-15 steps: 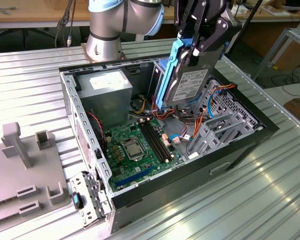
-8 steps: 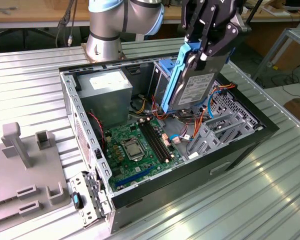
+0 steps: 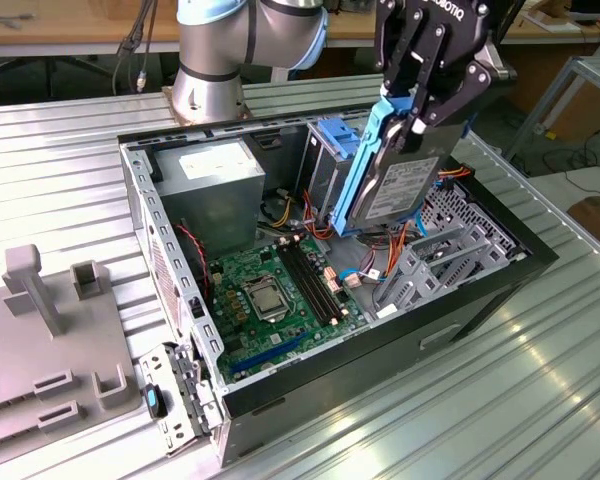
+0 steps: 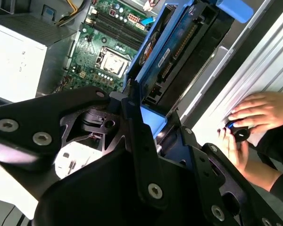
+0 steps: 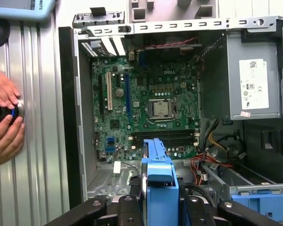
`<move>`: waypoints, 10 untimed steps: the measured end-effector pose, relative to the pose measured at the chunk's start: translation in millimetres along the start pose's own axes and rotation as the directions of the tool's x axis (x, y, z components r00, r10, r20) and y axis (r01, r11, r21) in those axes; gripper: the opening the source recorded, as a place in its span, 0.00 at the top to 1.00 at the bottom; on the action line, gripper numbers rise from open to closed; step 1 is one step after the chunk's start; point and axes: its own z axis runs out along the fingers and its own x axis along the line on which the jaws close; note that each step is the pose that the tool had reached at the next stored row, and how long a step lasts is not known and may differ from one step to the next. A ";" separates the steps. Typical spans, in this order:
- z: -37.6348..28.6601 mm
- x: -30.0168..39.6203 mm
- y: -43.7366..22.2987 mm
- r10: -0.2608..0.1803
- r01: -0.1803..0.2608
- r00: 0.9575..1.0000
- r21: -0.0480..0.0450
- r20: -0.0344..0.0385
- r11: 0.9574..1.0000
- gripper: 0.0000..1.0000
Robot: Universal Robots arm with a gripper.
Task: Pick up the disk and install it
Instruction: 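Insert the disk into the insertion slot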
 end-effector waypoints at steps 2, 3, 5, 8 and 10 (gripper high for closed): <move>0.3 0.2 -6.8 0.000 0.000 1.000 0.000 0.000 1.000 0.63; 0.5 0.2 -10.6 0.000 0.000 1.000 0.000 0.000 1.000 0.63; 0.8 0.8 -19.6 0.000 0.000 1.000 0.000 0.000 1.000 0.63; 1.9 5.1 -33.0 0.000 0.000 1.000 0.000 0.000 1.000 0.63; 2.5 7.6 -38.7 0.000 0.000 1.000 0.000 0.000 1.000 0.63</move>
